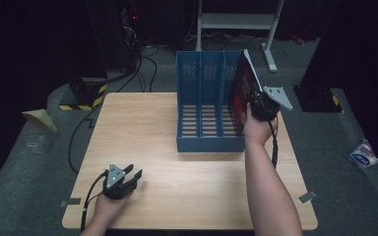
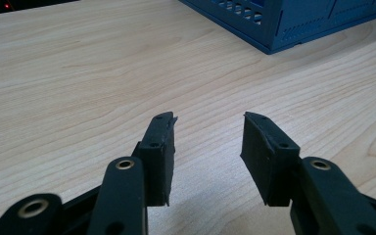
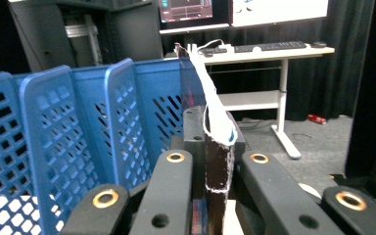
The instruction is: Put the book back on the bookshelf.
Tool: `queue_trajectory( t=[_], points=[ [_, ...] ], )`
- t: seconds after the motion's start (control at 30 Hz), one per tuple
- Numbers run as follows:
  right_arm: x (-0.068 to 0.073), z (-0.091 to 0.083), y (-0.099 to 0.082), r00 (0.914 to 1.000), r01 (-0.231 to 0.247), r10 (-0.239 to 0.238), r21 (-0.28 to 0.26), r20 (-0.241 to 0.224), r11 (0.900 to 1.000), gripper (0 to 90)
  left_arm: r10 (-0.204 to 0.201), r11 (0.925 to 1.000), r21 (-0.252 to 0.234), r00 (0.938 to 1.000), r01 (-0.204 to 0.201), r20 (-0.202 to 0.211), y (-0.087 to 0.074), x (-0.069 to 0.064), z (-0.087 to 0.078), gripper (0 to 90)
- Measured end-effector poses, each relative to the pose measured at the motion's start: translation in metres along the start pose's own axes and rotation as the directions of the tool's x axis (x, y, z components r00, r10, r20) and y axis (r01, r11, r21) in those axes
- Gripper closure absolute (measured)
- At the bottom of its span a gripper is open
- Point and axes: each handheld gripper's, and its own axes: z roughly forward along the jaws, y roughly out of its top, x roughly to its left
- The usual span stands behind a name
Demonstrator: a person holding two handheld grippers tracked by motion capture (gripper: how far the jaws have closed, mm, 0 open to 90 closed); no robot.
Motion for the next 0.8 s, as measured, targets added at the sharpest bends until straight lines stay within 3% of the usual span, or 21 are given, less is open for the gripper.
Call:
queue_trajectory(
  t=[0.1,0.27,0.8],
  points=[
    [-0.0001,0.0019,-0.0022,0.9996,0.021,-0.021,-0.005,0.016,0.9998,86.2,0.001,1.0000,0.001,1.0000,-0.001,0.000,0.0001,0.0003,0.0001,55.6],
    [-0.0024,0.0027,-0.0019,0.9999,-0.004,0.004,0.004,0.016,1.0000,84.9,0.002,1.0000,-0.002,1.0000,-0.002,0.001,0.0000,0.0002,0.0000,55.6],
    [-0.0085,0.0031,-0.0023,1.0000,-0.002,0.002,0.048,0.003,0.9988,79.0,0.000,1.0000,0.003,1.0000,0.000,0.003,0.0002,-0.0001,0.0004,55.5]
  ],
)
